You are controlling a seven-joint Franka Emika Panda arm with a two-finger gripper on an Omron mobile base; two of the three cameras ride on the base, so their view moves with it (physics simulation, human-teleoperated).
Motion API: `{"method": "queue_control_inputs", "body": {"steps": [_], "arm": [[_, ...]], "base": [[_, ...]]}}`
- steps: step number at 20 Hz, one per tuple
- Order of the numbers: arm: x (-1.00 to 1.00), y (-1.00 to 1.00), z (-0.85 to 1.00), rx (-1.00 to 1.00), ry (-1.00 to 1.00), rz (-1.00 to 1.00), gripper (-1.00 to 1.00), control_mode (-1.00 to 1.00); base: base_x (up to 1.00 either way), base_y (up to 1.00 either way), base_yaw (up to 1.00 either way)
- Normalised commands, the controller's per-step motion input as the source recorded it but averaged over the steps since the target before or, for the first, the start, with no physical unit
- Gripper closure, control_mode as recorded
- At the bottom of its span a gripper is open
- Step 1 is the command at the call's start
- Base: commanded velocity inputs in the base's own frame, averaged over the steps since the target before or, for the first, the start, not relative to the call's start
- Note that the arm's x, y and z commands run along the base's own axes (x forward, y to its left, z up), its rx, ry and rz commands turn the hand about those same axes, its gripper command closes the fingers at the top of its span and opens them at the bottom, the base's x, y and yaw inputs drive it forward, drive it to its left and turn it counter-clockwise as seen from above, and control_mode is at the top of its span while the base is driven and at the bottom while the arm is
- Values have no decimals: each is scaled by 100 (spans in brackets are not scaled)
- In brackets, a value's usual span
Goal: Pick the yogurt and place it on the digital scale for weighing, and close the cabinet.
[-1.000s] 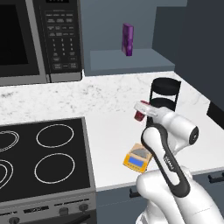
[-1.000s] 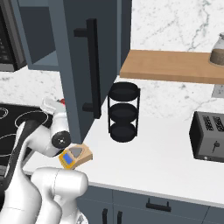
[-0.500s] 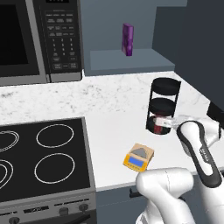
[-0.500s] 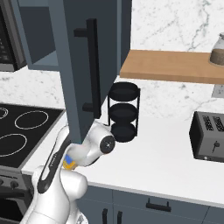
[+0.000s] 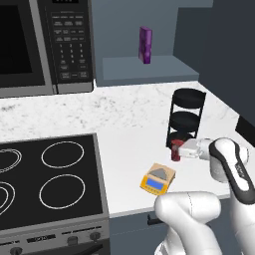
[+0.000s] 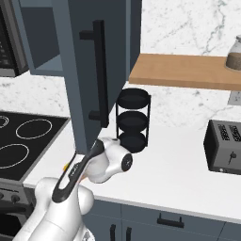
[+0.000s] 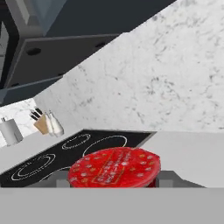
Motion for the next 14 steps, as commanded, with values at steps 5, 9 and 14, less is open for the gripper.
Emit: {"method": "queue_control_inputs", "body": {"steps": [5, 9, 14], "arm": [[2, 11, -25, -1, 2, 9, 100, -100], [0, 27, -40, -4, -1, 7, 100, -100], [0, 26, -27, 0, 0, 3, 100, -100]], "base": [[0, 0, 0], [0, 0, 0], [0, 0, 0]]}}
